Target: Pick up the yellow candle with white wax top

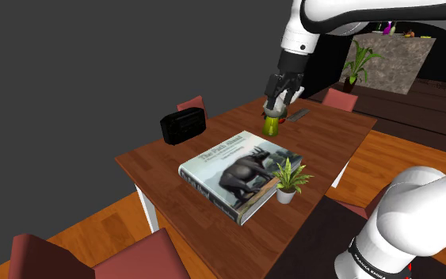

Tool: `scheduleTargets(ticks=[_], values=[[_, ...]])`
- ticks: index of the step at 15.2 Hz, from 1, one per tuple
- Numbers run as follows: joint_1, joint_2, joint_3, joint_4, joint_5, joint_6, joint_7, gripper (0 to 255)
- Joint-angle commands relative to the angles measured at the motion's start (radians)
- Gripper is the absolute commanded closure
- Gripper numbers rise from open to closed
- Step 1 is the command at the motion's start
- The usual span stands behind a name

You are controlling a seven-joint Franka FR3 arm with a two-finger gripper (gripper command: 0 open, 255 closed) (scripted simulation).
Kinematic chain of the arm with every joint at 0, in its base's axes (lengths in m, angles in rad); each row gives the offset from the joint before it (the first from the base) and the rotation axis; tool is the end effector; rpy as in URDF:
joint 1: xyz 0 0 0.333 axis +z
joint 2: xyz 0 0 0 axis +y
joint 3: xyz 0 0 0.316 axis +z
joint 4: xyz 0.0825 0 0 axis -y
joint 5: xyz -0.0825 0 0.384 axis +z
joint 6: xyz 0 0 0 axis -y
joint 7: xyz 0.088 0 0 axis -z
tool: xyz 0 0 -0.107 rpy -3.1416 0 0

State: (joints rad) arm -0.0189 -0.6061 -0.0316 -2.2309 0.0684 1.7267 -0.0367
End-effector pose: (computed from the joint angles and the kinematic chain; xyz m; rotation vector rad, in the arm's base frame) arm 0.3739 -0.0154 0.6041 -3.0555 0.0249 -0.1606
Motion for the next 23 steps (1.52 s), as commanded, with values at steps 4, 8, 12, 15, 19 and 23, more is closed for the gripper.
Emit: scheduleTargets(ticks=[4, 8, 12, 15, 19, 23], values=[[-0.026, 0.123, -0.083, 0.085, -0.02, 0.032, -0.096, 0], [-0.043, 0.239, -0.146, 0.181, -0.018, 0.048, -0.172, 0], [-0.059, 0.365, -0.206, 0.295, 0.001, 0.052, -0.25, 0], [-0.075, 0.468, -0.247, 0.395, 0.028, 0.045, -0.309, 0], [-0.105, 0.616, -0.295, 0.552, 0.079, 0.019, -0.388, 0], [-0.155, 0.78, -0.329, 0.742, 0.146, -0.03, -0.46, 0]])
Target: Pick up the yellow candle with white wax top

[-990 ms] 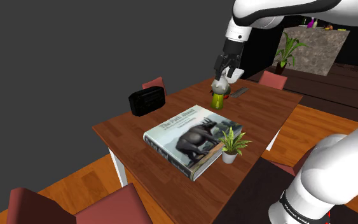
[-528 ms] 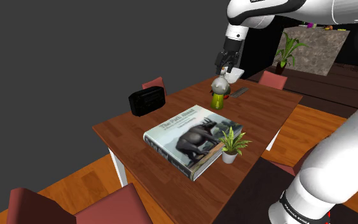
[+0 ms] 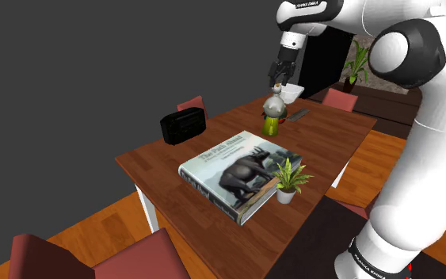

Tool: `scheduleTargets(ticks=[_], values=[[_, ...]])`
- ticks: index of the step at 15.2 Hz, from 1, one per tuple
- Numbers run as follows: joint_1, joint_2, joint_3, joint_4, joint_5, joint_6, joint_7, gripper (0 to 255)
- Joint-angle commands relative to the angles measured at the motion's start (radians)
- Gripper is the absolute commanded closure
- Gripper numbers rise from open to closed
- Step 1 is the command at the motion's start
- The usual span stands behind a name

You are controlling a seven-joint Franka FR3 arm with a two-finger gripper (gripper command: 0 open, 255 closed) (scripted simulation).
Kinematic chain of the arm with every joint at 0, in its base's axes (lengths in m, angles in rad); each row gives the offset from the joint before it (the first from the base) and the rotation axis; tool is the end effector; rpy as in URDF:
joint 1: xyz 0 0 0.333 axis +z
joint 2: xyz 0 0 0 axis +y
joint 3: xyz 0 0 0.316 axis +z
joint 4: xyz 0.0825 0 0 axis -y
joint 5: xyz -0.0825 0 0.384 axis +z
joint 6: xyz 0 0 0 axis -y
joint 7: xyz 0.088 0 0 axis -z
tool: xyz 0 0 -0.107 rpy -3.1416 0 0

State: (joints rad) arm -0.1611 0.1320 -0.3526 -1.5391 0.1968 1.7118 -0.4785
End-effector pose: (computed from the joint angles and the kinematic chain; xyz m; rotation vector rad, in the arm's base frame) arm 0.5415 -0.2696 0.5813 -3.0268 0.0821 -0.1736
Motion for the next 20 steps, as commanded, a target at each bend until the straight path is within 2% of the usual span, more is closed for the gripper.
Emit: scheduleTargets(ticks=[1, 7, 14, 16, 17, 20], values=[[-0.03, 0.086, -0.013, 0.104, 0.035, -0.031, -0.034, 0], [-0.165, 0.38, -0.018, 0.511, 0.145, -0.173, -0.091, 0], [-0.138, 0.343, -0.019, 0.357, 0.134, -0.058, -0.11, 0], [-0.136, 0.341, -0.019, 0.346, 0.133, -0.049, -0.112, 0], [-0.136, 0.34, -0.019, 0.345, 0.133, -0.048, -0.112, 255], [-0.137, 0.342, -0.019, 0.348, 0.134, -0.049, -0.112, 255]])
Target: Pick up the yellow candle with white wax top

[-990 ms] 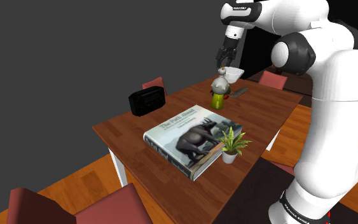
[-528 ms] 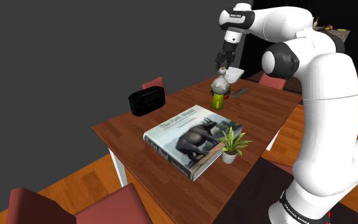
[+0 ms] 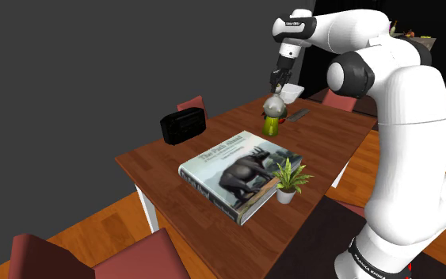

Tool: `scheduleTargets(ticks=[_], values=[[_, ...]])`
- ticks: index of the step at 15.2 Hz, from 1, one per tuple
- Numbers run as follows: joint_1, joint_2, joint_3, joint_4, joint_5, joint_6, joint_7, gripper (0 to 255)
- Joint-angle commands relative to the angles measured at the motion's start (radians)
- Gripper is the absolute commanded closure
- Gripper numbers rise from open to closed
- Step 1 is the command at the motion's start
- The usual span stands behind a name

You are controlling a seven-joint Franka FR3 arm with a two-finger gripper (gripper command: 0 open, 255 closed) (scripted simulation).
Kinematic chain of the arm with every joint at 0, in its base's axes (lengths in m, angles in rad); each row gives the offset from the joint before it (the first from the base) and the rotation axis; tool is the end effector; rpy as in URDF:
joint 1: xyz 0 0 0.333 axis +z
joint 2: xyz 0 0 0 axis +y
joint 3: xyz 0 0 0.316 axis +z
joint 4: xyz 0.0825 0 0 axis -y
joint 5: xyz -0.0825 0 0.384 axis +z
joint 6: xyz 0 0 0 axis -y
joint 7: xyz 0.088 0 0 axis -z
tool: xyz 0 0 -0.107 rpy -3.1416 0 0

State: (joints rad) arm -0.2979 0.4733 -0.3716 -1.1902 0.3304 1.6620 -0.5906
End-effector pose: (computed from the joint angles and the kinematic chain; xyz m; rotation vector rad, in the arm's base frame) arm 0.5959 -0.3544 0.5327 -3.0175 0.0975 -0.1767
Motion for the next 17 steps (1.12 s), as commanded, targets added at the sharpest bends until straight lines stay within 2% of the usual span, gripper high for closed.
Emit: scheduleTargets(ticks=[1, 6, 17], values=[[0.0, 0.0, 0.0, -0.001, 0.0, 0.0, 0.0, 255], [0.001, 0.0, 0.0, -0.002, 0.0, 0.001, 0.0, 255], [-0.05, 0.07, 0.007, 0.262, 0.02, -0.189, 0.034, 255]])
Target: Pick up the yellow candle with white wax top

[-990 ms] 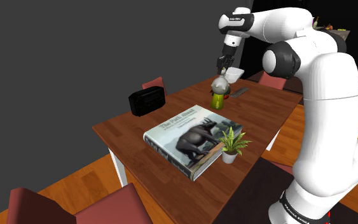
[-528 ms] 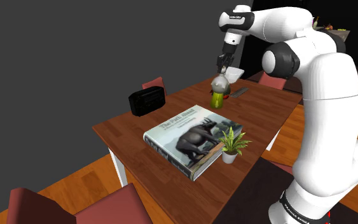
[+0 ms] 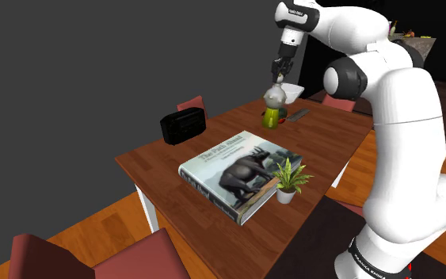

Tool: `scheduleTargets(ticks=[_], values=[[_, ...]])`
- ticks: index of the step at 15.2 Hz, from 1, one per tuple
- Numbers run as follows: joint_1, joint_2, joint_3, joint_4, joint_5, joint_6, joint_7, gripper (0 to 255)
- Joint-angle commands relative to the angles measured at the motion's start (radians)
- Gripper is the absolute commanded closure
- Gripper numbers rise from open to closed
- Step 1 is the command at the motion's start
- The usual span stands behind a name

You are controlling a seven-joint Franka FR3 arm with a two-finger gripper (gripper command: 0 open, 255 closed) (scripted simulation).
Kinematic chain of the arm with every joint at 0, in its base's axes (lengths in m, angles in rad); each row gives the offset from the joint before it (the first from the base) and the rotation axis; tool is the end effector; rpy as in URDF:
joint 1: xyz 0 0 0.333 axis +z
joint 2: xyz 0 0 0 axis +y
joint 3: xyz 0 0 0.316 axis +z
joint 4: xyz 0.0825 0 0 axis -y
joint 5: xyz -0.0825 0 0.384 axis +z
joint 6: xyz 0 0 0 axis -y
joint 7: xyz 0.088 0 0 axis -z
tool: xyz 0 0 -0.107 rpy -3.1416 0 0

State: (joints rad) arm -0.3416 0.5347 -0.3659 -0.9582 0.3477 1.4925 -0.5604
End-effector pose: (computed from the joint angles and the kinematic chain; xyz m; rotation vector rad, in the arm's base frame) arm 0.5965 -0.3543 0.5837 -3.0163 0.0980 -0.1730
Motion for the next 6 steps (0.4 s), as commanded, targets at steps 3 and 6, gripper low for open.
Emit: scheduleTargets(ticks=[3, 6], values=[[-0.032, 0.05, 0.007, 0.143, 0.017, -0.088, 0.017, 255], [-0.046, 0.072, 0.011, 0.199, 0.023, -0.12, 0.025, 255]])
